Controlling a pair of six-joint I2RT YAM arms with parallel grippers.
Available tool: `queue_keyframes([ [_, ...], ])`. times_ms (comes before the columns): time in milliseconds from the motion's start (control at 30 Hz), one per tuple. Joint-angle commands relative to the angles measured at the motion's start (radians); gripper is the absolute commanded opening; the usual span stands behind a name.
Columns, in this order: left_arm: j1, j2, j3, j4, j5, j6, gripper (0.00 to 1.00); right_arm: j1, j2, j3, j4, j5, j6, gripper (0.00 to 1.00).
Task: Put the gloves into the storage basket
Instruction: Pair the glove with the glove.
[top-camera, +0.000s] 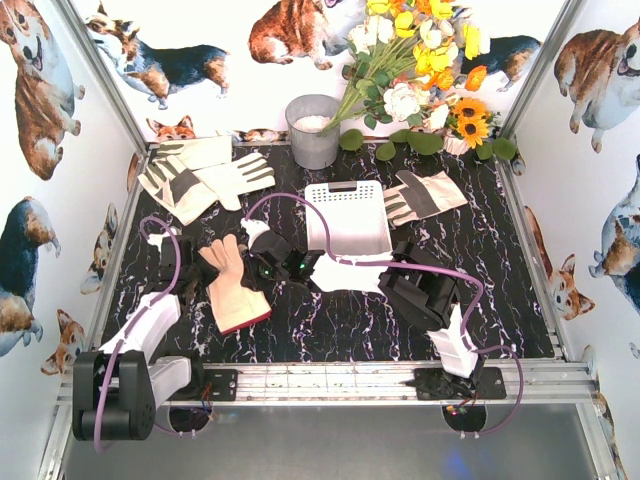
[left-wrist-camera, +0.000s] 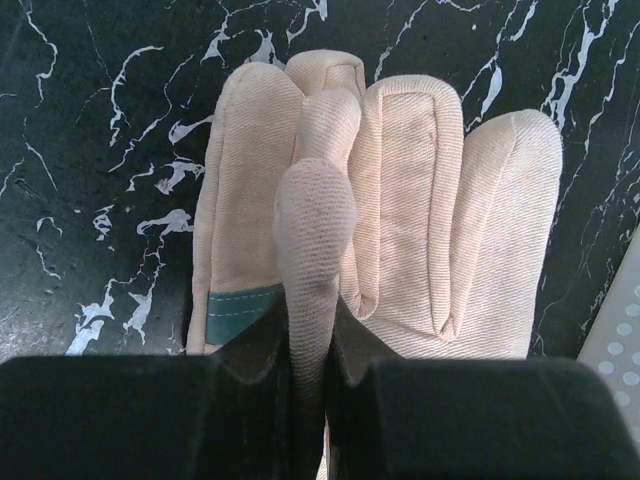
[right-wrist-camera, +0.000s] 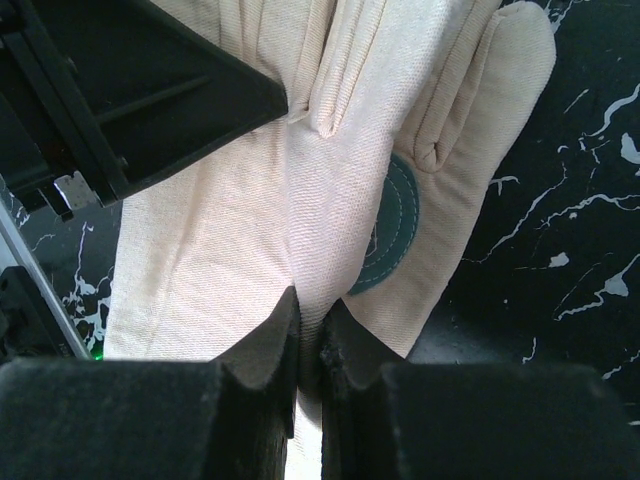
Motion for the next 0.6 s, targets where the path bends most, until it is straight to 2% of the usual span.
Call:
queue_keyframes([
  [0,0.057,0.045,-0.015,0.037,-0.153,0.071,0.00,-0.007,-0.020,0.039,-0.011,0.019,-0.007,0.00],
  [200,0.059,0.099,-0.028,0.096,-0.136,0.088,0.00,-0.006,-0.008,0.049,-0.029,0.024,-0.006,0.00],
  [333,0.060,0.118,-0.013,0.088,-0.132,0.094,0.09,-0.006,-0.020,0.050,-0.041,0.028,-0.006,0.00],
  [367,0.060,0.117,-0.006,0.077,-0.133,0.096,0.11,-0.007,-0.028,0.048,-0.041,0.029,-0.007,0.03],
  [433,0.060,0.105,0.000,0.063,-0.137,0.096,0.19,-0.006,-0.048,0.044,-0.040,0.032,-0.011,0.15],
  [467,0.060,0.094,0.001,0.055,-0.139,0.095,0.23,-0.007,-0.057,0.043,-0.042,0.035,-0.014,0.25],
  [567,0.060,0.055,0.007,0.030,-0.150,0.096,0.39,-0.006,-0.096,0.038,-0.059,0.049,-0.029,0.45],
])
